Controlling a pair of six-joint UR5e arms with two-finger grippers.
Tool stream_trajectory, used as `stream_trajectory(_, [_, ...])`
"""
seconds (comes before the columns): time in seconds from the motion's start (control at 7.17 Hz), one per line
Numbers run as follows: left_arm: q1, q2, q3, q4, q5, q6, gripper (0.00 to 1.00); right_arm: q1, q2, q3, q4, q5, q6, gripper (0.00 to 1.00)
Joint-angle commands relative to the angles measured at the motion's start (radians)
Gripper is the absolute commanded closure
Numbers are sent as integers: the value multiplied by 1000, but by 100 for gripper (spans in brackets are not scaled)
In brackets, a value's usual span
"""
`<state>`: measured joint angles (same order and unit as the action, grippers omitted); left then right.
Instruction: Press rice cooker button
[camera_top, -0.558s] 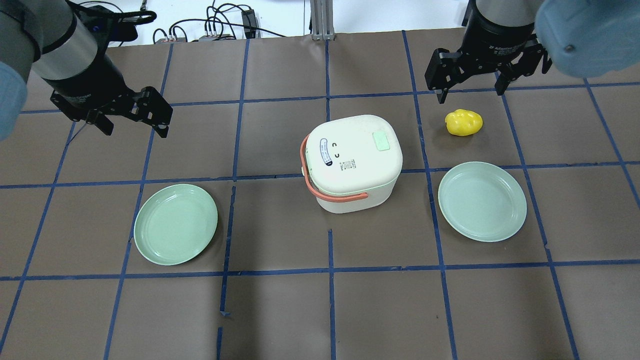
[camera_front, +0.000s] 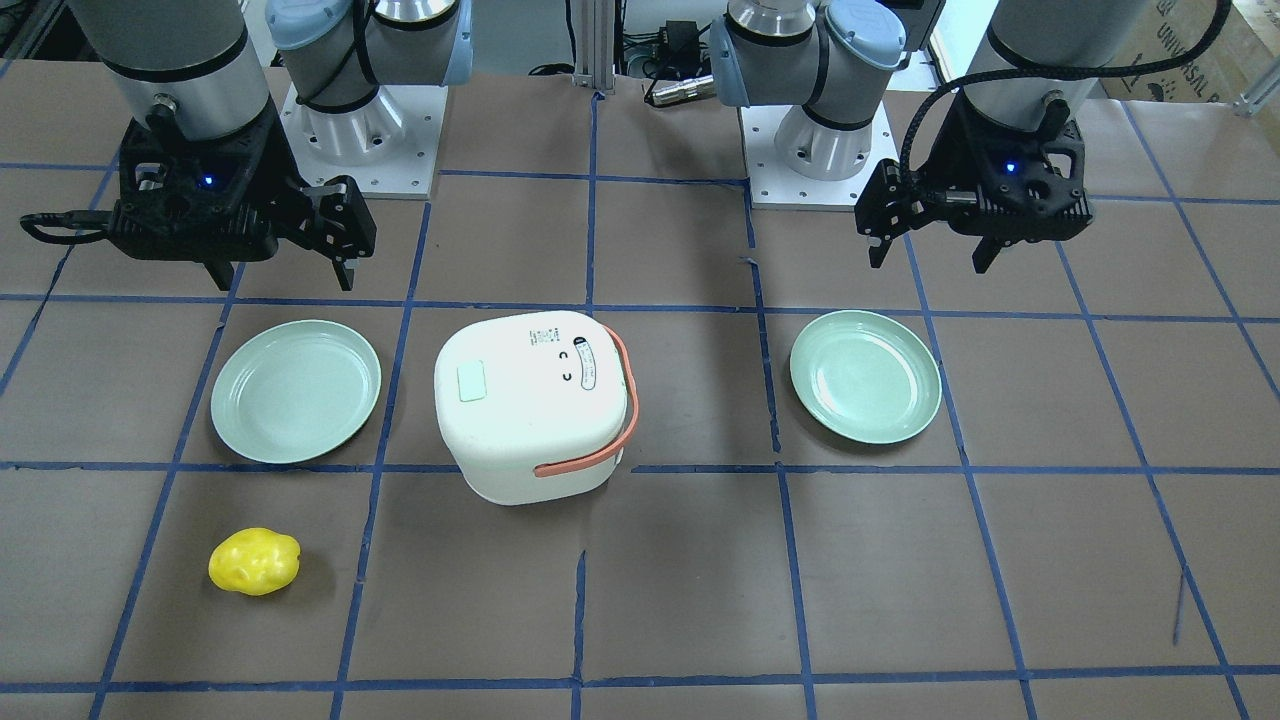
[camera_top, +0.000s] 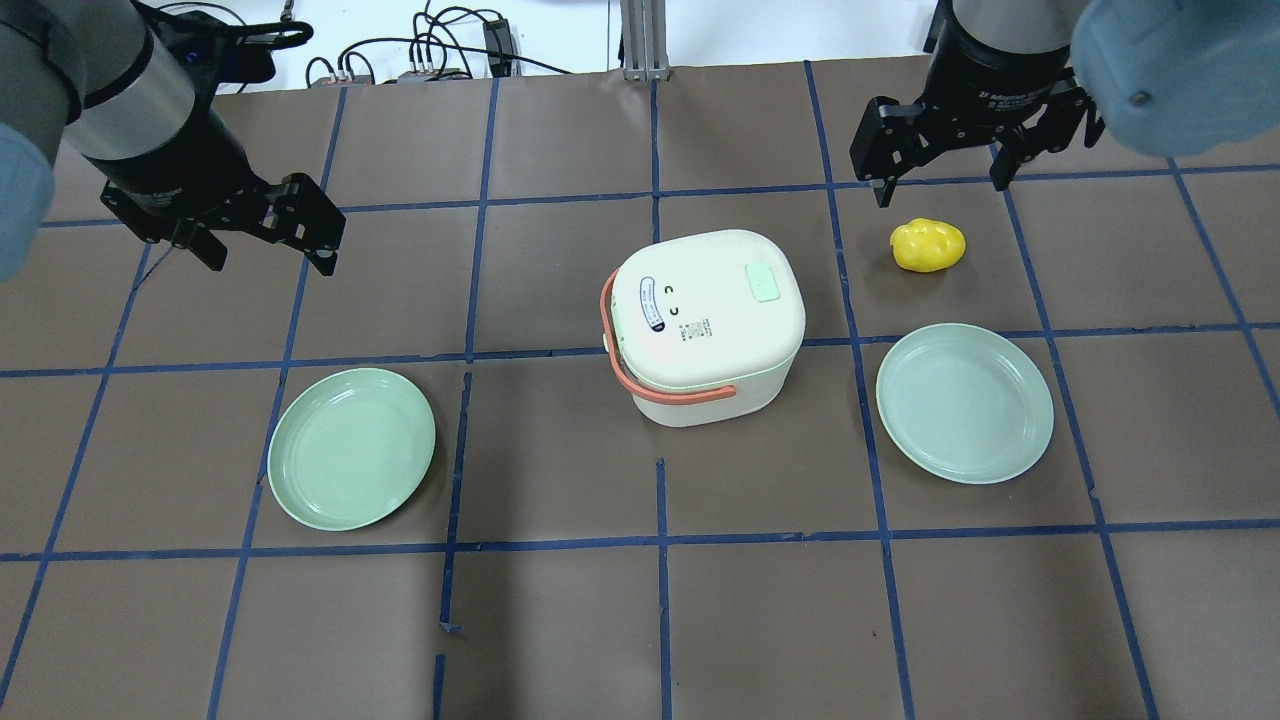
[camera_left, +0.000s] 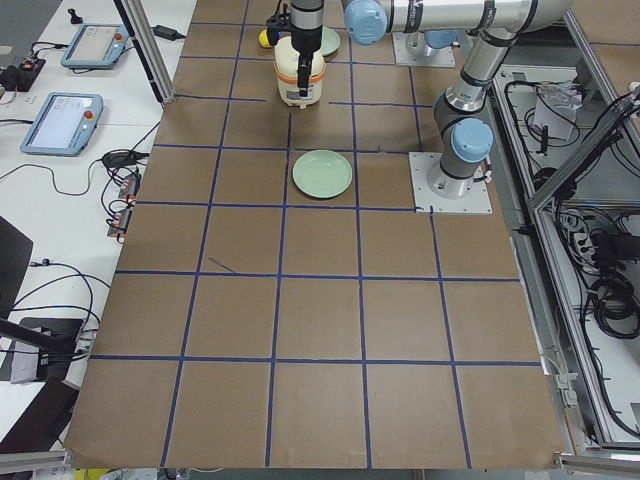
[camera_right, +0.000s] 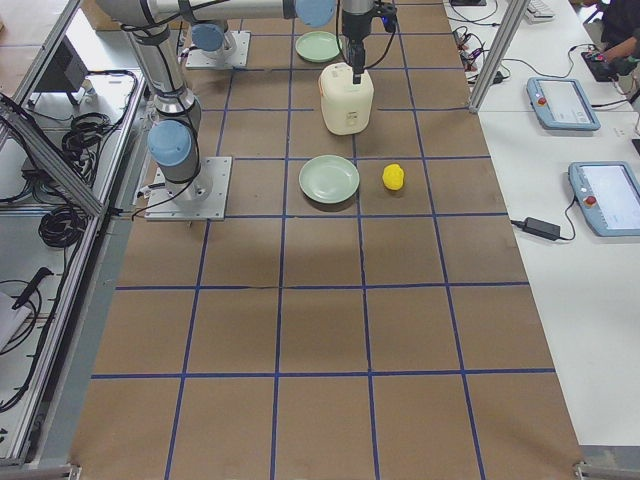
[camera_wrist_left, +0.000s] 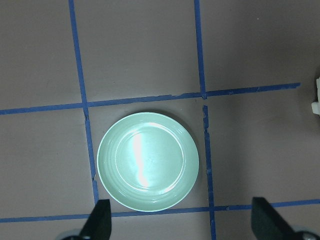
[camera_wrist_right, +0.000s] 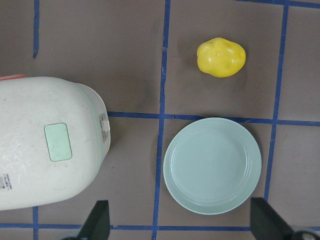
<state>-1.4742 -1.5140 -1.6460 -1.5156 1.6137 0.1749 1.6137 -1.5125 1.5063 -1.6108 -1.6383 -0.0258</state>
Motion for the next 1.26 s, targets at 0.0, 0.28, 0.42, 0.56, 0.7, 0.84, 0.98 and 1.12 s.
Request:
stream_trajectory(0.0, [0,0,0,0,0,0,0,9,-5,-4,6,0,21,0])
stream_trajectory(0.28, [0,0,0,0,0,0,0,78,-6,-3,0,47,231,0])
stream_trajectory(0.42, [0,0,0,0,0,0,0,101,-3,-1,-3,48,221,0])
stream_trajectory(0.56, [0,0,0,0,0,0,0,104,-2,3,-23,49,221,0])
stream_trajectory(0.7, [0,0,0,0,0,0,0,106,-3,9,-24,51,221,0])
stream_trajectory(0.84, [0,0,0,0,0,0,0,106,3,24,-46,52,225,0])
stream_trajectory(0.98, [0,0,0,0,0,0,0,106,5,37,-108,52,225,0])
stream_trajectory(1.12, [0,0,0,0,0,0,0,107,27,49,-160,51,221,0])
